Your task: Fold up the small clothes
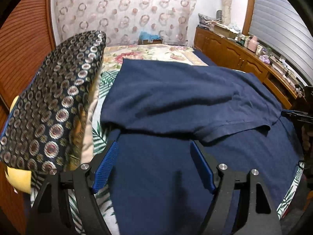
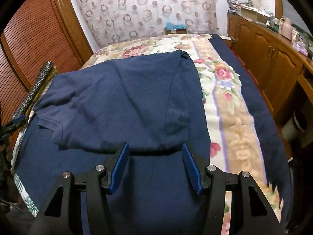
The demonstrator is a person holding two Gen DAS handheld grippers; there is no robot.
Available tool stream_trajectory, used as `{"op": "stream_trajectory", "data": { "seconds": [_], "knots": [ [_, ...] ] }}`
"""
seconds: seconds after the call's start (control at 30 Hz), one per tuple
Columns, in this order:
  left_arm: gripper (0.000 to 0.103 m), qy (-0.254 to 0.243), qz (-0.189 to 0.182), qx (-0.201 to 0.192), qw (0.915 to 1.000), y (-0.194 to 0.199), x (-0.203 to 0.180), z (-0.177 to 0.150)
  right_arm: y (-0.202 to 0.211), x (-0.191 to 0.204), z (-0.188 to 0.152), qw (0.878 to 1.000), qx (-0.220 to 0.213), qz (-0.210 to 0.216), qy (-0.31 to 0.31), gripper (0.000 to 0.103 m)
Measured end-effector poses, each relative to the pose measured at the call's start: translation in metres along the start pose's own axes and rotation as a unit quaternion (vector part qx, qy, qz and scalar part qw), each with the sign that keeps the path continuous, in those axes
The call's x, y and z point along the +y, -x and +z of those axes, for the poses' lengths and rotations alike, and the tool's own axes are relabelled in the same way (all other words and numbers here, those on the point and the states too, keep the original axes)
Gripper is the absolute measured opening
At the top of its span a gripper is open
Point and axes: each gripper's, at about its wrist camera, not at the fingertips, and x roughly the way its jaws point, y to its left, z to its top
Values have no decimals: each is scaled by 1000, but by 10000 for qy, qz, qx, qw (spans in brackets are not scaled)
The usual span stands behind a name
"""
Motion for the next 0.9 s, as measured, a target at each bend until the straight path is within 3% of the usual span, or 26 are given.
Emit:
{"op": "stream_trajectory", "data": {
  "seconds": [0.17, 0.33, 0.63, 0.73, 0.9],
  "knots": [
    [76, 200, 132, 137, 9996, -17, 0, 0, -11, 4, 7, 9998, -106, -79, 159, 58],
    [74, 396, -42, 188, 9990, -29, 0, 8, -24, 13, -4, 9993, -203, -172, 265, 58],
    [72, 733, 8, 203, 9971, -53, 7, 25, -22, 15, -12, 9989, -272, -192, 333, 58],
    [62, 765, 52, 179, 9969, -58, 5, 29, -20, 13, -12, 9987, -271, -255, 362, 55],
    [32, 747, 191, 146, 9969, -64, 6, 37, -20, 10, -12, 9983, -270, -347, 381, 49]
  ]
}}
